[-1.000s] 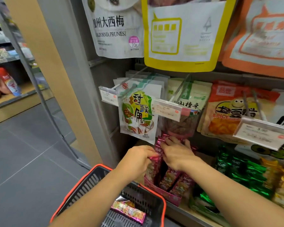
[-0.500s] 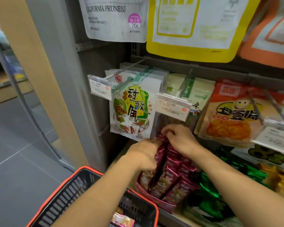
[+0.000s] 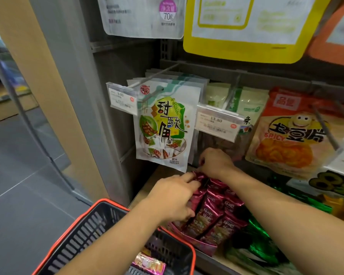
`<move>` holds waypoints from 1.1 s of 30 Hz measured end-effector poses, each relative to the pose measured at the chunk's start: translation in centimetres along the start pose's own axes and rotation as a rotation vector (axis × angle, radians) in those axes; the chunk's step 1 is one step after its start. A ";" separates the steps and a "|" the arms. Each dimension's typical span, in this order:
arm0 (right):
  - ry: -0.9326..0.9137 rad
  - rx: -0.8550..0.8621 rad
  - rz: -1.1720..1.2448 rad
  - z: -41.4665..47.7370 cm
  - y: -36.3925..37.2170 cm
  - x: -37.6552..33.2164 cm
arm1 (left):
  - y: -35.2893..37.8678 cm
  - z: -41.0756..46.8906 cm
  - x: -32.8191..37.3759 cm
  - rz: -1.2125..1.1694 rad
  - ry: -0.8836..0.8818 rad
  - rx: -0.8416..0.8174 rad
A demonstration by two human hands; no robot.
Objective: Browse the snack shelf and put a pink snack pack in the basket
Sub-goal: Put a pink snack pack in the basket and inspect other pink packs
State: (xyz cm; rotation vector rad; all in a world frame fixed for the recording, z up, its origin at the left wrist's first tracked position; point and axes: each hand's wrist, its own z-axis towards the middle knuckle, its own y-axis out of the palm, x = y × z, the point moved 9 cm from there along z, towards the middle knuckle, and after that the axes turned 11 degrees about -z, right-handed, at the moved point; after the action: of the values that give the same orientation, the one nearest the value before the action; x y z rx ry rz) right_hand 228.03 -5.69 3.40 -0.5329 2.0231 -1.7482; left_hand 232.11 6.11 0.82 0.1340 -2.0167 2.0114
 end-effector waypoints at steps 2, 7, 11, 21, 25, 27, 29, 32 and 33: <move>-0.001 0.064 0.014 -0.6 -0.6 -0.3 | 0.5 -0.4 -0.2 -0.011 0.014 -0.006; -0.053 0.461 0.233 -4.6 -4.4 -0.4 | 1.6 -1.0 -0.7 -0.033 0.036 0.038; -0.124 0.758 0.342 -10.4 -5.9 0.3 | 1.1 0.2 -1.3 -0.018 -0.068 0.085; -0.430 0.943 0.189 -23.7 -10.0 -1.5 | -1.0 1.0 -1.0 -0.263 -0.176 0.039; -0.476 0.970 0.189 -27.9 -12.1 -1.0 | -4.6 -1.2 0.3 -0.433 -0.217 0.111; -0.497 0.941 0.249 -29.1 -12.6 -0.6 | -6.8 -2.6 0.7 -0.457 -0.300 0.112; -0.455 0.860 0.360 -29.5 -12.6 0.2 | -8.4 -4.1 2.5 -0.522 -0.298 0.050; -0.295 0.697 0.633 -29.1 -11.7 1.3 | -11.2 -6.6 7.0 -0.649 -0.228 0.017; -0.238 0.638 0.738 -28.8 -11.2 1.5 | -12.2 -7.5 8.4 -0.771 -0.238 0.047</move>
State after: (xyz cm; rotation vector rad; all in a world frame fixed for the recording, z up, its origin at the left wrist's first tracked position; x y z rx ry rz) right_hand 211.49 15.91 18.07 0.1910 1.1605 -1.6075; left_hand 228.42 14.46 14.71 1.0271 -1.6536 1.5783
